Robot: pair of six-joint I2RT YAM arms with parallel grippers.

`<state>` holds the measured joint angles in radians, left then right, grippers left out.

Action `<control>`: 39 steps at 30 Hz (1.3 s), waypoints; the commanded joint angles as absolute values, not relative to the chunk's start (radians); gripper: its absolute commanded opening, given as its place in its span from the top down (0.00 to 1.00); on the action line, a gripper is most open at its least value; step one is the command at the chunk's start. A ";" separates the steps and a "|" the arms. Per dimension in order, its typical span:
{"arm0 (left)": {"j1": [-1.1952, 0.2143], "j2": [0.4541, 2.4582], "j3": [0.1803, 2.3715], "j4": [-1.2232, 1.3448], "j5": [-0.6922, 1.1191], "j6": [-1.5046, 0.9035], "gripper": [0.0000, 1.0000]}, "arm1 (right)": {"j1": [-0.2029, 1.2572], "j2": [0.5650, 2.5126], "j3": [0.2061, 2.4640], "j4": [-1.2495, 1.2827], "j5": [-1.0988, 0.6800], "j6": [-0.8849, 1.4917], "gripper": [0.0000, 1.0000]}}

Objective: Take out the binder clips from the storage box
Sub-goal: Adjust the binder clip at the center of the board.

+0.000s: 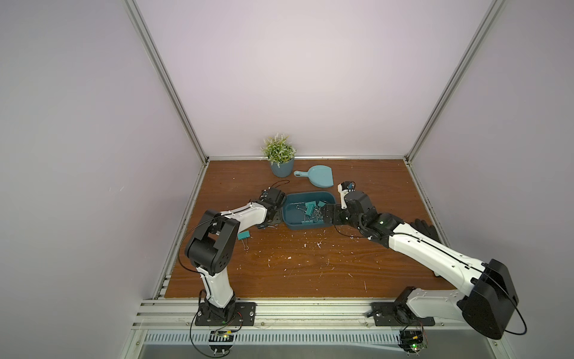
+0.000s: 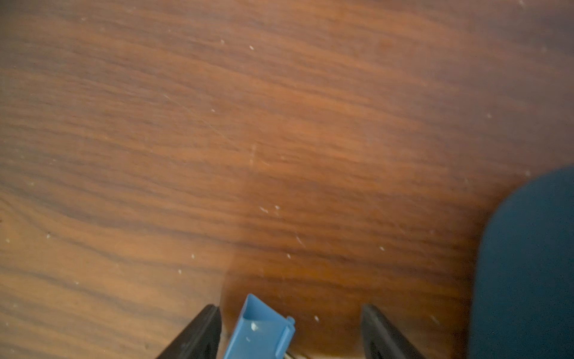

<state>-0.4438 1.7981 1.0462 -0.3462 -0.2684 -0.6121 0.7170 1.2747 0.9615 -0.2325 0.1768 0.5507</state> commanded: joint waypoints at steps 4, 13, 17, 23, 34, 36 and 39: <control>-0.487 1.763 1.000 -0.437 -0.325 -0.600 0.25 | 0.720 1.223 0.950 -0.212 0.181 0.571 0.01; -0.513 1.641 1.008 -0.493 -0.329 -0.667 0.26 | 0.723 1.208 0.933 -0.207 0.172 0.580 0.01; -0.513 1.628 1.042 -0.475 -0.277 -0.700 0.50 | 0.723 1.194 0.920 -0.204 0.175 0.581 0.01; -0.513 1.682 1.056 -0.369 -0.185 -0.740 0.90 | 0.722 1.188 0.917 -0.210 0.179 0.581 0.01; -0.488 1.771 0.998 -0.264 -0.142 -0.796 0.93 | 0.723 1.180 0.920 -0.224 0.183 0.581 0.01; -0.486 1.773 0.990 -0.265 -0.138 -0.798 0.93 | 0.724 1.181 0.920 -0.224 0.182 0.580 0.01; -0.484 1.761 0.960 -0.261 -0.142 -0.799 0.92 | 0.723 1.183 0.921 -0.222 0.180 0.580 0.01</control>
